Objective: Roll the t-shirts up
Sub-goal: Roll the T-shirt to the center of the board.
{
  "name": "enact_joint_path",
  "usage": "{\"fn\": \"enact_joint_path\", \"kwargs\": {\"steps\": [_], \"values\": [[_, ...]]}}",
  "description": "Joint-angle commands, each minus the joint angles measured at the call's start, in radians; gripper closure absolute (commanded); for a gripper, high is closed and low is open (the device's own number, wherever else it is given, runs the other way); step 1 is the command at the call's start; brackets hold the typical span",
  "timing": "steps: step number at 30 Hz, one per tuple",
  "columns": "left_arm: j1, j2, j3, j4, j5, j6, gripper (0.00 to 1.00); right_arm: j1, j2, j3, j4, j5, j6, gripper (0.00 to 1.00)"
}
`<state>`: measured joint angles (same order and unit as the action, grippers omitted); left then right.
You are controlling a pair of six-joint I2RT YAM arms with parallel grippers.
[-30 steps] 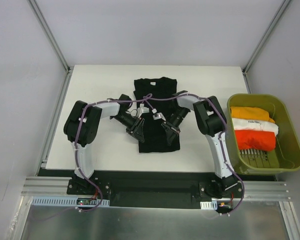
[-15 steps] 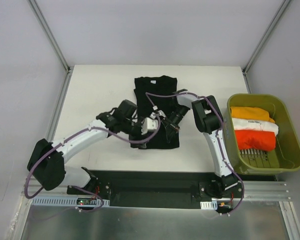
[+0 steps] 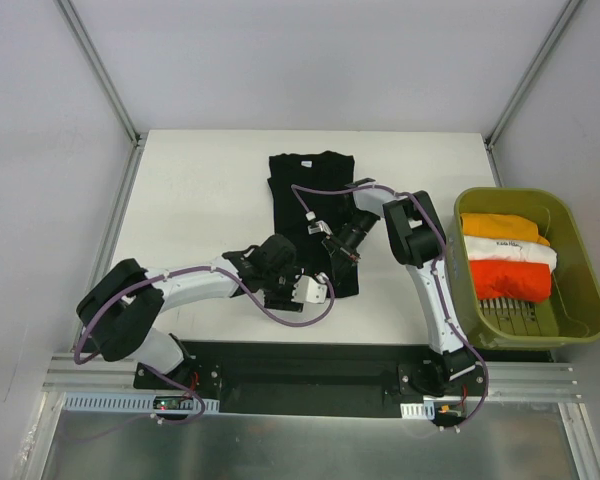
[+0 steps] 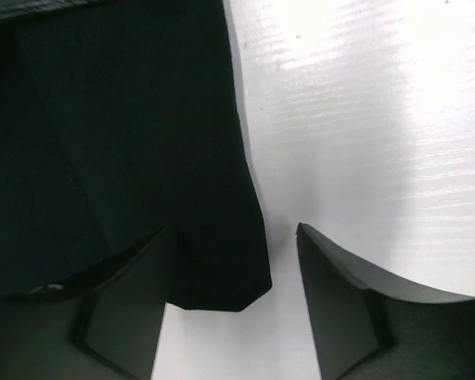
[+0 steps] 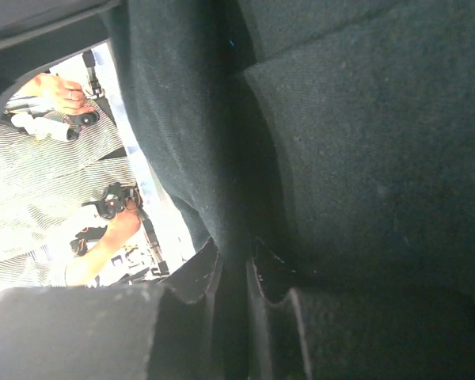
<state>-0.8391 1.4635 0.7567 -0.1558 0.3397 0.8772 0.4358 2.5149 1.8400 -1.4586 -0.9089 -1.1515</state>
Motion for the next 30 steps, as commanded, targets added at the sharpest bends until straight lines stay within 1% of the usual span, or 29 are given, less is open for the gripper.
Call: {"fn": "enact_joint_path", "kwargs": {"steps": [1,2,3,4,5,6,8,9,10,11,12,13,14,15,16,17,18,19,20,21,22,23,24,25,26,27,30], "values": [[-0.015,0.058,-0.022,-0.002,-0.042,0.118,0.44,-0.006,0.028,0.028,-0.198,0.042,-0.033,0.83],[-0.015,0.064,-0.023,-0.017,-0.031,0.135,0.52,-0.008,0.024,0.03,-0.198,0.039,-0.033,0.8],[-0.015,0.069,-0.023,-0.066,-0.013,0.16,0.55,-0.022,0.019,0.03,-0.2,0.028,-0.037,0.79],[-0.015,0.073,-0.022,-0.098,0.01,0.213,0.57,-0.034,-0.007,0.034,-0.2,0.0,-0.045,0.75],[-0.017,0.075,-0.019,-0.117,0.022,0.226,0.63,-0.054,-0.027,0.042,-0.198,-0.013,-0.05,0.68],[-0.015,0.078,-0.013,-0.143,0.03,0.227,0.67,-0.102,-0.053,0.065,-0.198,-0.03,-0.033,0.51],[-0.015,0.084,0.013,-0.174,0.036,0.226,0.82,-0.162,-0.151,0.132,-0.197,-0.044,-0.02,0.47],[-0.015,0.086,0.019,-0.198,0.053,0.226,0.86,-0.222,-0.19,0.145,-0.191,-0.05,-0.045,0.45],[-0.015,0.084,0.027,-0.206,0.059,0.223,0.89,-0.25,-0.284,0.153,-0.178,-0.051,-0.05,0.44],[-0.015,0.084,0.039,-0.217,0.07,0.221,0.91,-0.276,-0.338,0.142,-0.149,-0.053,-0.044,0.37],[-0.012,0.089,0.05,-0.231,0.109,0.218,0.95,-0.326,-0.399,0.113,-0.021,-0.064,-0.027,0.34],[-0.003,0.09,0.067,-0.27,0.136,0.212,0.96,-0.345,-0.571,-0.022,0.079,-0.058,0.022,0.33],[0.001,0.095,0.093,-0.28,0.153,0.2,0.97,-0.359,-0.661,-0.107,0.187,-0.038,0.035,0.33],[0.008,0.101,0.108,-0.292,0.172,0.191,1.0,-0.358,-0.773,-0.228,0.456,0.057,0.054,0.33],[0.014,0.103,0.122,-0.318,0.223,0.184,1.0,-0.35,-0.876,-0.348,0.616,0.115,0.117,0.33],[0.03,0.106,0.157,-0.33,0.246,0.175,1.0,-0.324,-1.089,-0.619,0.77,0.177,0.131,0.33],[0.038,0.116,0.179,-0.341,0.274,0.152,1.0,-0.303,-1.181,-0.737,1.02,0.27,0.124,0.32],[0.05,0.12,0.196,-0.358,0.321,0.141,1.0,-0.277,-1.258,-0.836,1.102,0.301,0.071,0.32],[0.069,0.127,0.24,-0.375,0.347,0.131,1.0,-0.216,-1.386,-0.996,1.156,0.323,0.047,0.32],[0.083,0.148,0.268,-0.389,0.369,0.102,1.0,-0.186,-1.428,-1.05,1.225,0.349,0.039,0.32],[0.098,0.158,0.291,-0.401,0.434,0.086,1.0,-0.154,-1.462,-1.093,1.238,0.361,0.035,0.32],[0.13,0.172,0.329,-0.415,0.47,0.069,1.0,-0.085,-1.488,-1.134,1.236,0.37,0.024,0.32],[0.146,0.181,0.346,-0.422,0.502,0.039,1.0,-0.05,-1.495,-1.153,1.232,0.395,0.016,0.32],[0.159,0.192,0.386,-0.435,0.536,0.023,1.0,-0.013,-1.496,-1.168,1.238,0.41,0.003,0.32],[0.175,0.22,0.407,-0.473,0.594,0.016,1.0,0.056,-1.496,-1.183,1.248,0.433,-0.004,0.32],[0.202,0.236,0.426,-0.491,0.628,0.005,1.0,0.087,-1.486,-1.205,1.282,0.468,-0.004,0.32],[0.242,0.281,0.458,-0.511,0.697,-0.004,1.0,0.193,-1.434,-1.21,1.316,0.502,-0.022,0.32]]}}
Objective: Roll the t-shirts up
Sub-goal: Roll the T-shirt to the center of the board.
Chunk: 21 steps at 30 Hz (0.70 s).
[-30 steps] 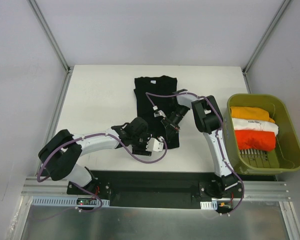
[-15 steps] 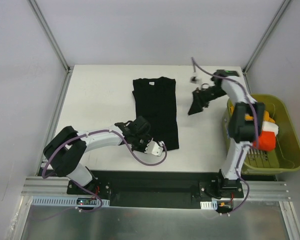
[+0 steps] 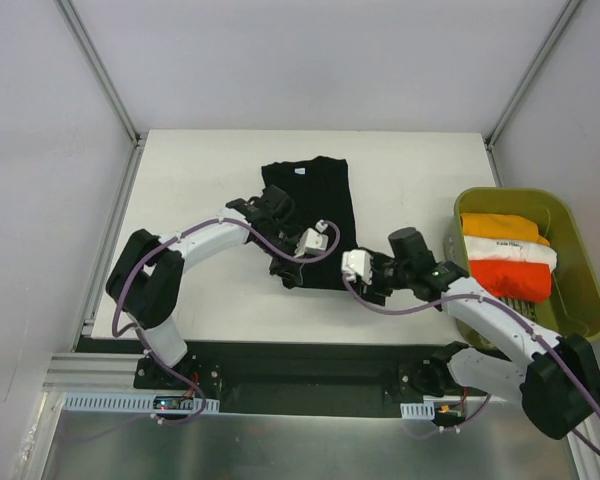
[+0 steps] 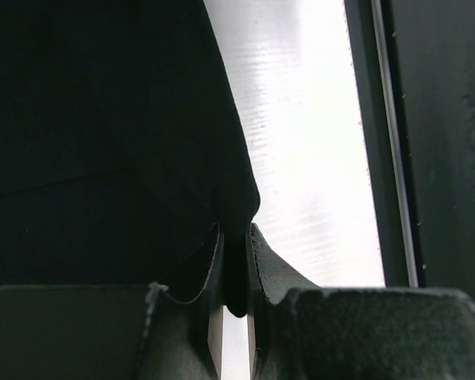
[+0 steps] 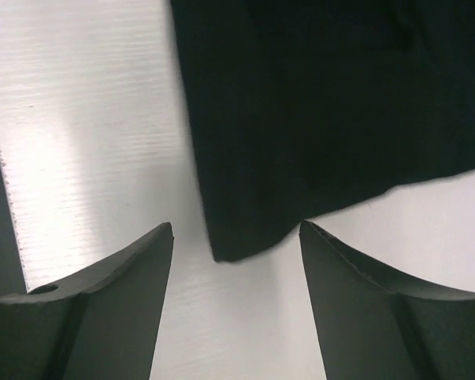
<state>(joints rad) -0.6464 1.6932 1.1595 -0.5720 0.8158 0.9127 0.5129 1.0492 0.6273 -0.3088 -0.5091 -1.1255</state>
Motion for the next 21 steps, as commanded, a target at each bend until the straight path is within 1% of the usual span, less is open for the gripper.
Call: {"fn": "enact_joint_path", "kwargs": {"steps": [1,2,5,11,13,14,16,17,19,20,21], "values": [[0.057,0.062,0.06,-0.097,0.229,-0.038,1.0,0.137,0.05,0.005,0.175,0.11,-0.056,0.31],[0.065,0.075,0.063,-0.098,0.244,-0.037,1.0,0.171,0.069,0.008,0.189,0.116,-0.063,0.31],[0.091,0.092,0.075,-0.109,0.261,-0.028,1.0,0.194,0.142,0.031,0.217,0.116,-0.076,0.31],[0.14,0.132,0.118,-0.117,0.302,-0.041,1.0,0.193,0.322,0.104,0.229,0.115,-0.091,0.31],[0.151,0.134,0.124,-0.118,0.318,-0.046,1.0,0.193,0.366,0.118,0.228,0.121,-0.085,0.33],[0.157,0.138,0.124,-0.118,0.319,-0.054,1.0,0.194,0.4,0.133,0.215,0.145,-0.092,0.37],[0.162,0.141,0.132,-0.118,0.318,-0.067,1.0,0.187,0.417,0.152,0.211,0.156,-0.08,0.43],[0.165,0.151,0.137,-0.118,0.315,-0.09,1.0,0.179,0.425,0.178,0.183,0.132,-0.077,0.54],[0.171,0.157,0.143,-0.118,0.31,-0.124,1.0,0.153,0.429,0.212,0.111,0.098,-0.071,0.64],[0.172,0.16,0.14,-0.118,0.304,-0.153,1.0,0.145,0.431,0.228,0.032,0.065,-0.068,0.72],[0.18,0.157,0.137,-0.118,0.303,-0.169,1.0,0.138,0.431,0.253,-0.01,0.046,-0.069,0.76]]}}
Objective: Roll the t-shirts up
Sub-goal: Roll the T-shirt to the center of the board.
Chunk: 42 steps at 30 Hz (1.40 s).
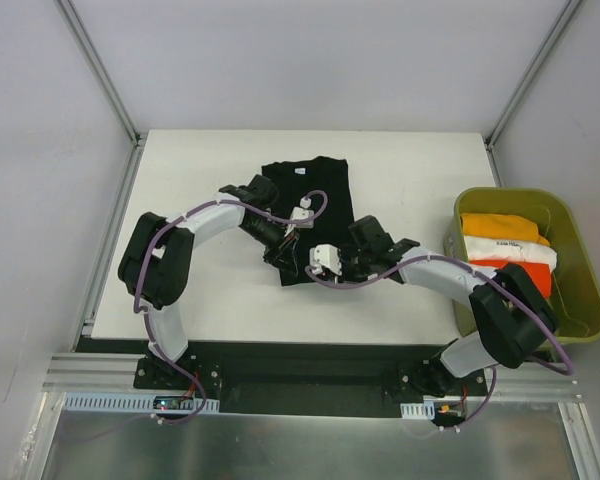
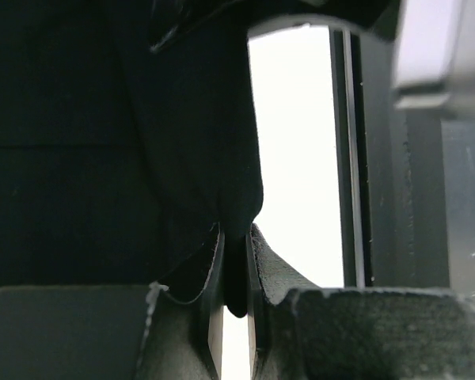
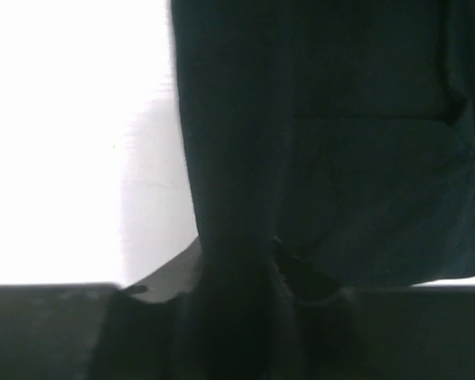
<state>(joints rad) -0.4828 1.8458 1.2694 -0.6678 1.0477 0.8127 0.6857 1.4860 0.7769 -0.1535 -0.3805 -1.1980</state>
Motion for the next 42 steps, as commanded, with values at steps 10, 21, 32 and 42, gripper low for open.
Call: {"fn": "enact_joint_path", "kwargs": {"steps": [10,21,32,42], "values": [[0.032,-0.022,-0.082,-0.018,0.087,-0.26,1.0,-0.141,0.167,0.327,-0.783,-0.365,-0.248,0.91],[0.069,-0.019,-0.157,-0.012,-0.02,-0.28,0.99,-0.153,0.477,0.561,-1.228,-0.439,-0.423,0.94],[0.202,-0.028,-0.116,0.01,-0.124,-0.333,0.69,-0.144,0.759,0.814,-1.44,-0.423,-0.356,0.95],[0.146,-0.354,-0.243,0.098,-0.25,-0.101,0.54,-0.146,0.976,1.033,-1.505,-0.39,-0.146,0.95]]}}
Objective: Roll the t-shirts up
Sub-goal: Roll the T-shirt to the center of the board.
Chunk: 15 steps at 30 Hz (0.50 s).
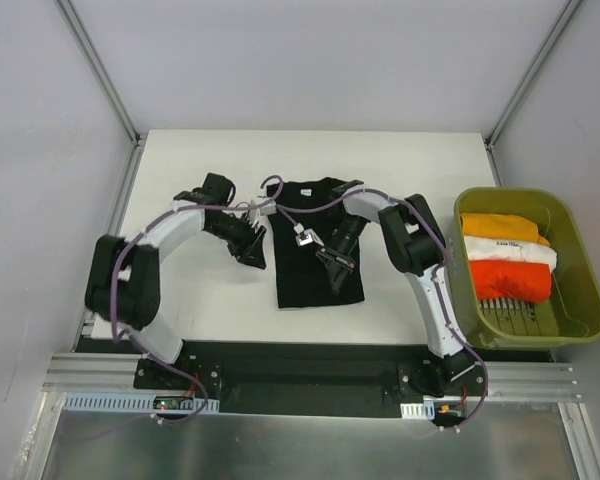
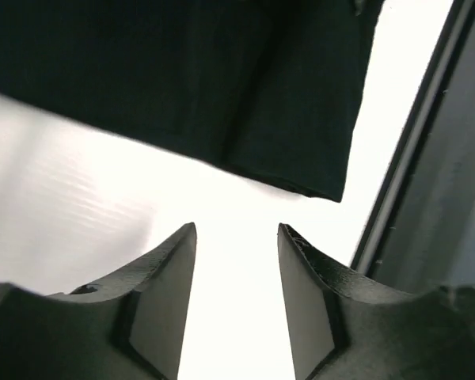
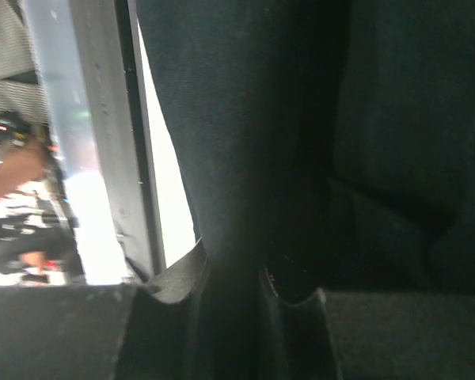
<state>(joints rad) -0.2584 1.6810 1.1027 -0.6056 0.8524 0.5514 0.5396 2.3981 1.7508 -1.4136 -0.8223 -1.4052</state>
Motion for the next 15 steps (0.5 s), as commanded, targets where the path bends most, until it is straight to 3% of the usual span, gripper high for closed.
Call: {"fn": "enact_joint_path", "kwargs": {"steps": [1,4,7,15], "values": [[-0.106,-0.264,-0.104,0.055,-0.122,0.21,0.52,0.0,0.07,0.065,-0.245,0.055,0.072,0.95],[-0.229,-0.377,-0.211,0.174,-0.208,0.28,0.4,-0.003,0.093,0.085,-0.245,0.061,0.109,0.94],[-0.347,-0.412,-0.282,0.271,-0.292,0.311,0.34,-0.003,0.107,0.099,-0.245,0.063,0.129,0.94],[-0.512,-0.348,-0.325,0.394,-0.409,0.306,0.33,-0.021,0.122,0.124,-0.245,0.048,0.161,0.94]]}}
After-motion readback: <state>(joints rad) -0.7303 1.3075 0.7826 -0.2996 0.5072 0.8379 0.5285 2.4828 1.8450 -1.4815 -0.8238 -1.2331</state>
